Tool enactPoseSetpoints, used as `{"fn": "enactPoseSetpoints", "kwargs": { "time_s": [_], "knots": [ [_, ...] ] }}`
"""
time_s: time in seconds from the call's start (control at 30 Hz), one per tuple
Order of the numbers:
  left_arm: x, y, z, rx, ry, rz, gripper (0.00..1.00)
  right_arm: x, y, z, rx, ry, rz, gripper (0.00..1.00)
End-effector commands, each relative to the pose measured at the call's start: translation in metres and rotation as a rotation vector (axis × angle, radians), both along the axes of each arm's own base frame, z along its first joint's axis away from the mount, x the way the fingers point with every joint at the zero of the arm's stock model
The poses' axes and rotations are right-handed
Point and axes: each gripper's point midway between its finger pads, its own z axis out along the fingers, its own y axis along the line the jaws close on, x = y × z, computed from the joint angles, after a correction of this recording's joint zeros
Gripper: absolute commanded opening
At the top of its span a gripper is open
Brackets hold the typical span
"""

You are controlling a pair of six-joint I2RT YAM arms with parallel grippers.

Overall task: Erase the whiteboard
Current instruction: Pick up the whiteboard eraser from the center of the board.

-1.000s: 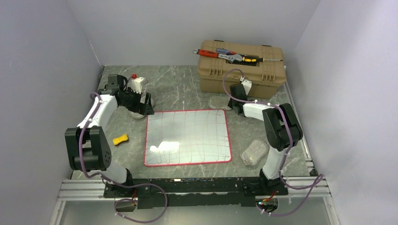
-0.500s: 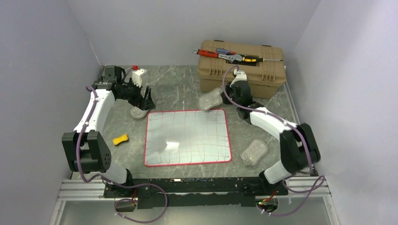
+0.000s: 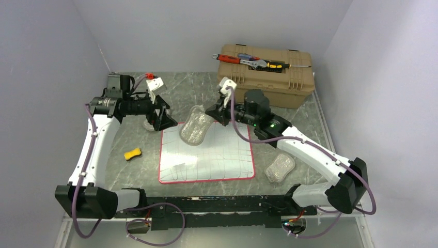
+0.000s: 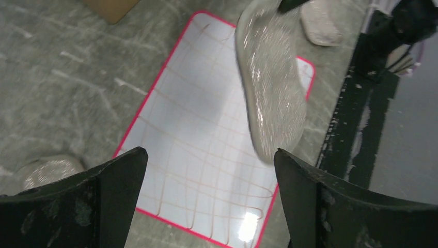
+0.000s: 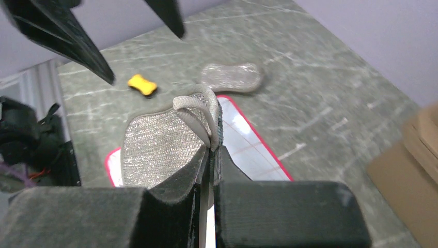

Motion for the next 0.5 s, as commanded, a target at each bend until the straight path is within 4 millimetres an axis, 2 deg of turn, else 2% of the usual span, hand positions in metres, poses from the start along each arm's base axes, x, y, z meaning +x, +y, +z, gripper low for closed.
{"fn": "enactPoseSetpoints", "kwargs": {
  "time_s": [0.0,0.07,0.17,0.27,0.4,0.47],
  "knots": [
    [-0.035,-0.023,0.011,-0.111,0.042,-0.114,0.99,-0.022,0.029,0.022,-0.048,-0.110,0.122,0.02],
    [-0.047,-0.028,0.010,-0.125,0.069,-0.145,0.99,-0.026,0.037,0.027,-0.042,-0.129,0.135,0.02],
    [-0.052,-0.031,0.002,-0.133,0.094,-0.153,1.00,-0.034,0.048,0.037,-0.018,-0.158,0.160,0.02],
    [-0.056,-0.034,0.001,-0.150,0.112,-0.169,0.89,-0.039,0.055,0.042,-0.008,-0.176,0.171,0.02],
    [-0.059,-0.042,0.004,-0.186,0.154,-0.220,0.65,-0.043,0.064,0.051,0.044,-0.182,0.177,0.03],
    [-0.058,-0.043,0.003,-0.192,0.166,-0.242,0.41,-0.043,0.067,0.056,0.091,-0.168,0.169,0.03]
  ]
}}
